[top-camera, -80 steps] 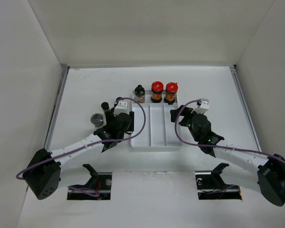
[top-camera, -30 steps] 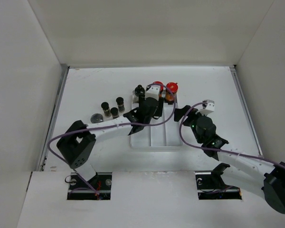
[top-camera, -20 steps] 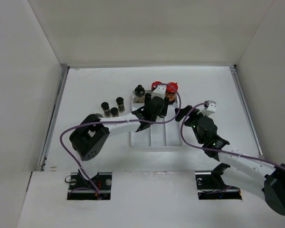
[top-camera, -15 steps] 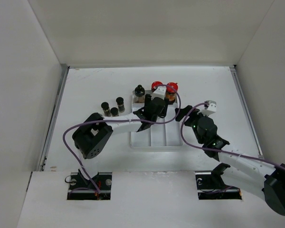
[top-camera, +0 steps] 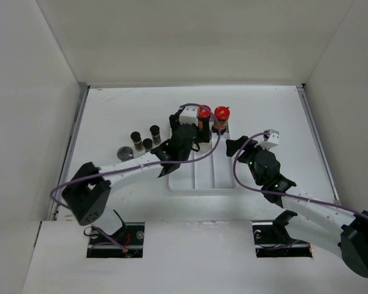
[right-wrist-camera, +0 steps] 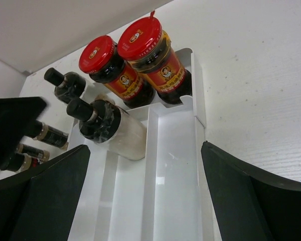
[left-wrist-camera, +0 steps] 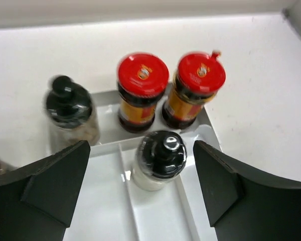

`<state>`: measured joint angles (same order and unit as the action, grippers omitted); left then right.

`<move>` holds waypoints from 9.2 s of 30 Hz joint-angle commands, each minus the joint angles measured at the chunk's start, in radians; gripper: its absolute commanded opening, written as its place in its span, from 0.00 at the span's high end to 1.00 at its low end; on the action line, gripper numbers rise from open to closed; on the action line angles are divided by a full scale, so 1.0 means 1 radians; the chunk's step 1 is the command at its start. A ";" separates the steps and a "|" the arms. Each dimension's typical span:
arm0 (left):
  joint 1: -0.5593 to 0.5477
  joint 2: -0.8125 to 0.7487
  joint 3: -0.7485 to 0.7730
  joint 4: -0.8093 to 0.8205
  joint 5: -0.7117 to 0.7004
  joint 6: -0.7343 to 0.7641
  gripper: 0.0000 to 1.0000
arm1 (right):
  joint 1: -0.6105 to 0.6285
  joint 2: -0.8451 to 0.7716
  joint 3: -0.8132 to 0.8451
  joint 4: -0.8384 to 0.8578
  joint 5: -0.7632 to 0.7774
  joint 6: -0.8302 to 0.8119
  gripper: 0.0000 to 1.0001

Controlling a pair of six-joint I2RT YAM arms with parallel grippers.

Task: Organize the condiment bottles

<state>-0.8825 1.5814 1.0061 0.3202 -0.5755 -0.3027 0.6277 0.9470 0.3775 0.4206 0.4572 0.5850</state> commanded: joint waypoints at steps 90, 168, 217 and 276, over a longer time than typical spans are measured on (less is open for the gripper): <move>-0.166 0.052 0.031 -0.104 -0.030 -0.159 0.41 | -0.069 -0.014 -0.020 0.047 0.018 0.059 0.00; 0.170 -0.250 -0.109 -0.205 -0.014 -0.141 0.66 | -0.066 0.018 -0.012 0.055 0.008 0.061 0.27; 0.353 -0.089 -0.147 -0.112 -0.043 -0.148 0.34 | -0.067 0.015 -0.006 0.052 0.008 0.052 0.32; 0.029 -0.192 -0.196 -0.182 -0.027 -0.170 0.71 | -0.061 0.019 -0.003 0.063 -0.003 0.047 0.28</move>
<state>-0.8516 1.3788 0.8143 0.0483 -0.6102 -0.4564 0.5674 0.9806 0.3595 0.4332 0.4583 0.6399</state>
